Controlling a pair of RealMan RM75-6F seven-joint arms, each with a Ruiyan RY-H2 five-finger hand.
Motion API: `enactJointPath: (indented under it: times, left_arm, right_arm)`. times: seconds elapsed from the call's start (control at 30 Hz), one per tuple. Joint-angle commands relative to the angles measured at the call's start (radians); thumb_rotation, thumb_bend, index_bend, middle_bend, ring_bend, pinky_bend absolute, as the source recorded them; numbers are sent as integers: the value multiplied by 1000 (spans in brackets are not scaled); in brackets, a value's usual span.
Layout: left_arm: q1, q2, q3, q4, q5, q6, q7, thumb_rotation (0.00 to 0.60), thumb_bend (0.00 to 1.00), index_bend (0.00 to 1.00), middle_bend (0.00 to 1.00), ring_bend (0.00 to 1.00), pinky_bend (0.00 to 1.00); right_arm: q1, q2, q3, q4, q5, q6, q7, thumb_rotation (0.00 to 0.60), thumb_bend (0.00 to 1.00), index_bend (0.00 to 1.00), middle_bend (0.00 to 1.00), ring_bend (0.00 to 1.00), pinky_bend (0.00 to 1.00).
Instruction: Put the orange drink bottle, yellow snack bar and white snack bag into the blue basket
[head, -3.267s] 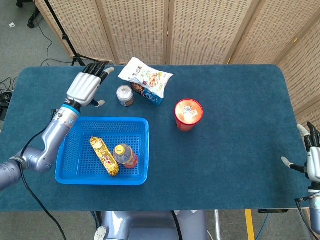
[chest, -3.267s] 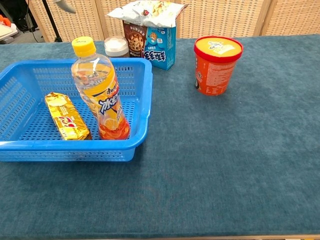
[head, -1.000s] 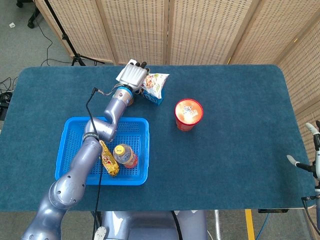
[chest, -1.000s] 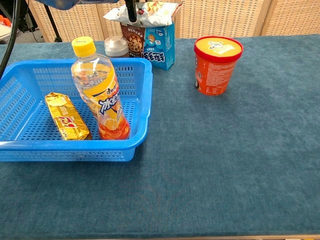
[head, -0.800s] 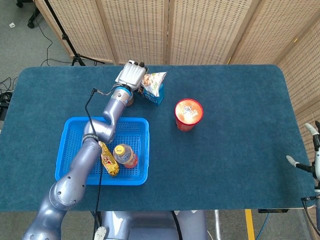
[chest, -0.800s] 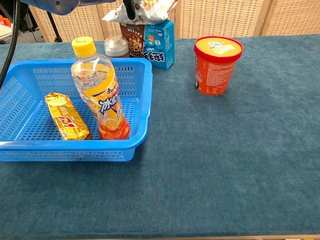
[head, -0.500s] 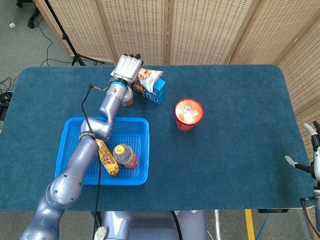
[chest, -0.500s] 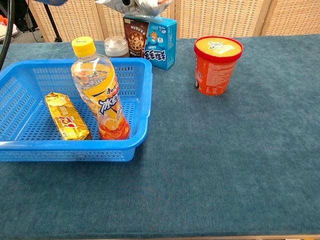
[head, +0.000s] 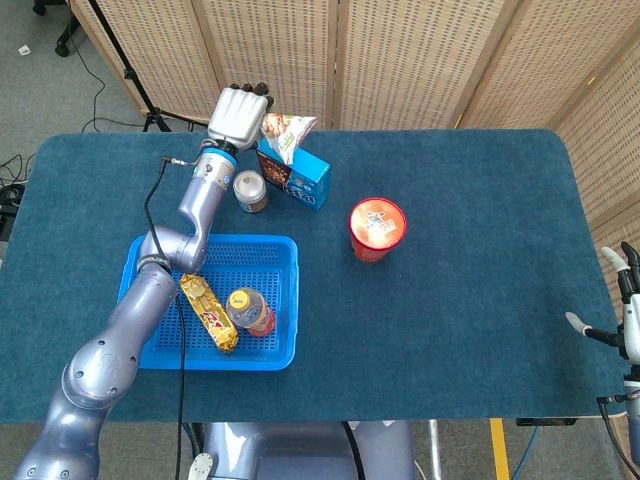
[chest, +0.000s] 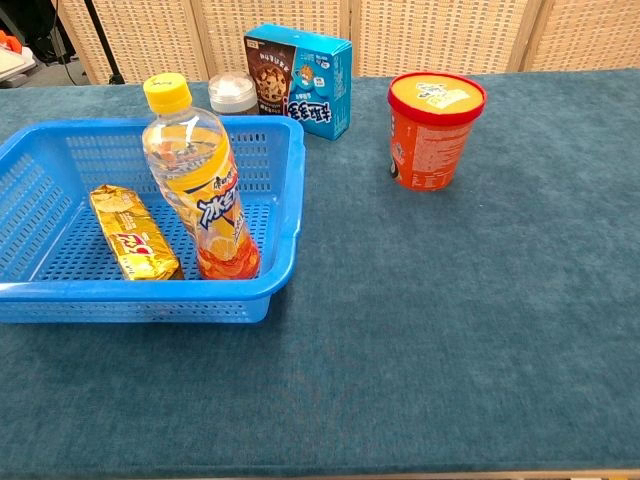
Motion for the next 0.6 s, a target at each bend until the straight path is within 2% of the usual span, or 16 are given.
enactJointPath:
  times: [0.03, 0.13, 0.27, 0.37, 0.4, 0.5, 0.6]
  left_arm:
    - [56, 71, 20, -89, 26, 60, -23, 600, 427, 678, 298, 299, 335]
    - [107, 140, 36, -190, 45, 119, -28, 600, 426, 692, 313, 313, 343]
    - [194, 274, 56, -409, 56, 183, 6, 600, 425, 699, 319, 317, 343]
    - [316, 468, 89, -756, 69, 276, 69, 600, 425, 700, 319, 317, 343]
    - [338, 511, 91, -837, 59, 288, 95, 600, 425, 700, 320, 317, 343]
    - [393, 615, 102, -1045, 31, 325, 176, 600, 425, 700, 320, 317, 343]
    - [428, 680, 107, -1187, 15, 360, 229, 600, 424, 702, 321, 317, 343]
  right_arm:
    - [0, 1, -2, -8, -7, 7, -8, 600, 156, 105, 0, 0, 129]
    - [0, 2, -4, -18, -15, 18, -15, 600, 156, 105, 0, 0, 129]
    - [1, 6, -7, -35, -25, 27, -34, 600, 156, 105, 0, 0, 129]
    - [-2, 9, -13, -63, -44, 50, -59, 600, 156, 105, 0, 0, 129]
    - [-3, 10, -14, -68, -46, 53, -63, 600, 156, 105, 0, 0, 129]
    - [-5, 13, -18, -83, -51, 59, -73, 600, 156, 105, 0, 0, 129]
    - [-5, 14, -21, -91, -54, 61, -82, 600, 156, 105, 0, 0, 129]
